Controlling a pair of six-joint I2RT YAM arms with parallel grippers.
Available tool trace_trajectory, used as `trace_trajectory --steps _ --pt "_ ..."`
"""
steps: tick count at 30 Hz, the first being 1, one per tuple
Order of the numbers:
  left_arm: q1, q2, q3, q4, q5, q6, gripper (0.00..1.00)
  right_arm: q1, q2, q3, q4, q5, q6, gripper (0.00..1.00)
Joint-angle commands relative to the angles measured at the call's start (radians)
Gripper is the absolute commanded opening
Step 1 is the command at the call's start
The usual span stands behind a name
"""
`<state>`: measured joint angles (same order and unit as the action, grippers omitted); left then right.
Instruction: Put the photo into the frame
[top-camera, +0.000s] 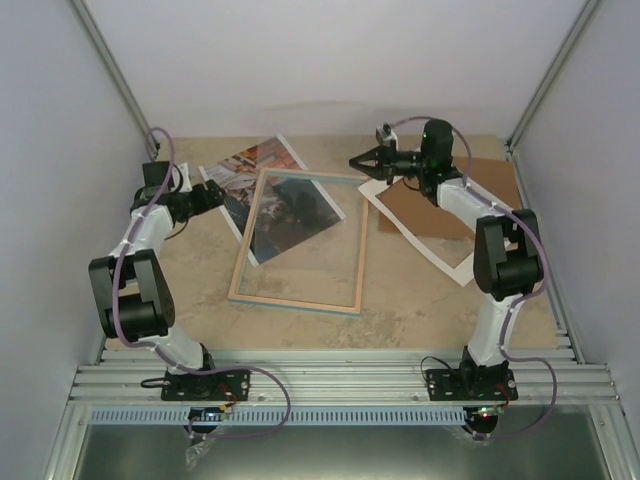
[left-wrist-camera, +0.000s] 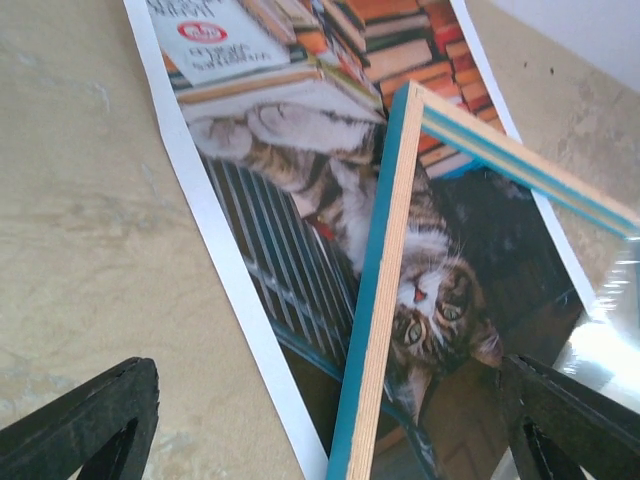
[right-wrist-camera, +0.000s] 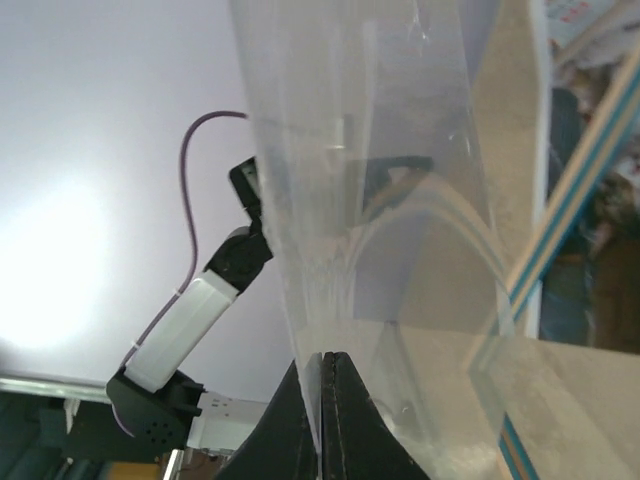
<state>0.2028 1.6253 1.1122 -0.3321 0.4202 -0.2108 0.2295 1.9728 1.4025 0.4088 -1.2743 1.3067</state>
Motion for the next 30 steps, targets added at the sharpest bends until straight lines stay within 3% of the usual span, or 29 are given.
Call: trace_trajectory --steps 1,8,13,16,24,30 --pt "0.027 0.012 0.055 0.019 -0.021 -0.038 0.94 0.037 -0.068 0.097 -0.013 0.024 0.027 0.01" --pt "0.107 -0.008 0.095 0.015 -0.067 -0.070 0.96 0.121 -0.035 0.065 0.058 0.046 0.094 0.01" --pt "0.193 -0.003 0.038 0.025 -0.007 -0.093 0.96 0.121 0.091 -0.097 0.318 0.124 0.194 0.01" --pt "0.193 -0.029 -0.029 0.053 0.051 -0.088 0.96 0.104 0.177 -0.164 0.392 0.169 0.141 0.01" --pt "0.176 -0.058 -0.118 0.060 0.099 -0.028 0.93 0.085 0.289 -0.038 -0.108 0.199 -0.396 0.00" --pt "0.103 -0.071 -0.138 0.052 0.062 0.022 0.92 0.078 0.316 0.061 -0.386 0.237 -0.605 0.01"
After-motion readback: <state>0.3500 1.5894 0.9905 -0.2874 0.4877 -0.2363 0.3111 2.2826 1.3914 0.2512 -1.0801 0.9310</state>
